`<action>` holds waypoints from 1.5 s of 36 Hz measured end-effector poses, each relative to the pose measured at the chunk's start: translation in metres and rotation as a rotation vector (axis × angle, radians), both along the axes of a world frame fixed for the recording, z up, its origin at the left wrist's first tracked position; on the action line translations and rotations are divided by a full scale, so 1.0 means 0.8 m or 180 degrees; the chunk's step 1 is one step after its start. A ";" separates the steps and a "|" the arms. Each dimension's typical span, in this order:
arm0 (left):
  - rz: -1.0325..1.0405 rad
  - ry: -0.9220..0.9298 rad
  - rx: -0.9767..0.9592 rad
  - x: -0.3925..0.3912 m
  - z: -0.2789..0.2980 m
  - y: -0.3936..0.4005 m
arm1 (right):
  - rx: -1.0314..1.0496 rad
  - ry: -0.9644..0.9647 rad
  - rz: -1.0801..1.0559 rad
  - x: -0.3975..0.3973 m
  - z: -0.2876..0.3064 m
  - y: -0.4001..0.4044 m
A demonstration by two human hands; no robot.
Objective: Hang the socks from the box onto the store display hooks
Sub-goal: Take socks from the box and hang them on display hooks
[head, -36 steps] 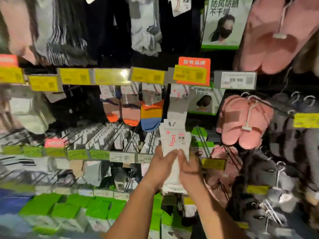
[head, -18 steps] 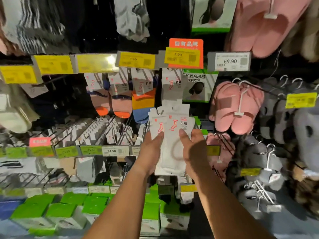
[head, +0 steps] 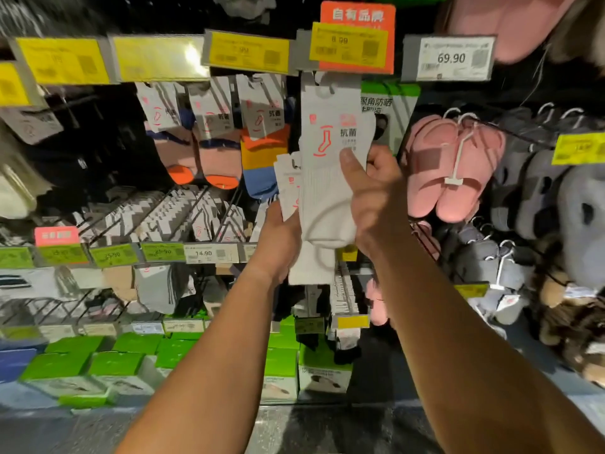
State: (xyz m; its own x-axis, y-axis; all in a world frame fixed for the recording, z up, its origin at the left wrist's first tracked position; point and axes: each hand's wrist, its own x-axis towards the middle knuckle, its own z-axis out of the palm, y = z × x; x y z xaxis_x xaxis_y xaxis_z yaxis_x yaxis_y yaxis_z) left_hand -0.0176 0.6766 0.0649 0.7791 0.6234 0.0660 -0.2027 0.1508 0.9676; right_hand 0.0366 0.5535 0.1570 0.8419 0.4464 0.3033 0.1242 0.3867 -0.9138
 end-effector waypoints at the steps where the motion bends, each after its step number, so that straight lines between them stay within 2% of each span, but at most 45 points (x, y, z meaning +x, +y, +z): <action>1: 0.0028 0.0021 0.0039 0.001 -0.001 0.002 | 0.0072 0.0036 0.0037 0.003 0.003 0.001; 11: 0.0028 -0.0018 0.0035 0.007 -0.008 0.016 | 0.0250 0.0170 -0.0340 0.023 0.020 0.018; 19: 0.0007 -0.0025 0.0139 0.006 -0.010 0.022 | -0.0012 0.0216 -0.0487 0.040 0.011 0.036; 25: 0.0064 0.0021 0.0004 0.001 -0.012 0.022 | -0.0855 0.0061 -0.0947 0.094 0.023 0.071; 27: 0.0078 0.0047 -0.0020 0.000 -0.012 0.022 | -0.1398 -0.0063 -0.0917 0.110 0.029 0.085; 29: 0.0120 0.0046 -0.0072 -0.001 -0.011 0.022 | -0.2300 -0.0482 -0.0916 0.117 0.032 0.091; 32: 0.0144 0.0054 -0.0059 -0.002 -0.007 0.023 | -0.2025 -0.0212 -0.1123 0.126 0.031 0.095; 33: 0.0135 0.0047 -0.0053 -0.002 -0.007 0.024 | -0.2178 -0.0290 -0.1204 0.129 0.027 0.097; 36: 0.0105 0.0066 -0.0043 -0.006 -0.008 0.025 | -0.2906 -0.1080 -0.1030 0.126 0.021 0.097; 42: 0.0232 0.0179 -0.0087 -0.029 -0.020 0.041 | -0.1737 -0.0510 -0.1106 0.138 -0.006 0.085; 48: 0.0267 0.0146 -0.0121 -0.032 -0.018 0.044 | -0.1580 -0.0495 -0.1376 0.099 -0.041 0.060; 50: 0.0222 0.0142 -0.0086 -0.026 -0.010 0.038 | -0.1632 -0.0471 -0.0974 0.067 -0.052 0.056; 54: 0.0125 0.0023 -0.0138 -0.014 -0.001 0.028 | -0.1372 0.0000 -0.0136 0.009 -0.074 0.055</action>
State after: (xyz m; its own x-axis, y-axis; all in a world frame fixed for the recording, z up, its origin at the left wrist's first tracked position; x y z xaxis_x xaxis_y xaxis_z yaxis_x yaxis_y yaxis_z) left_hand -0.0290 0.6986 0.0638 0.7544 0.6556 0.0327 -0.2022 0.1847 0.9618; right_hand 0.0434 0.5975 0.0975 0.8623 0.4970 0.0967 0.1318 -0.0358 -0.9906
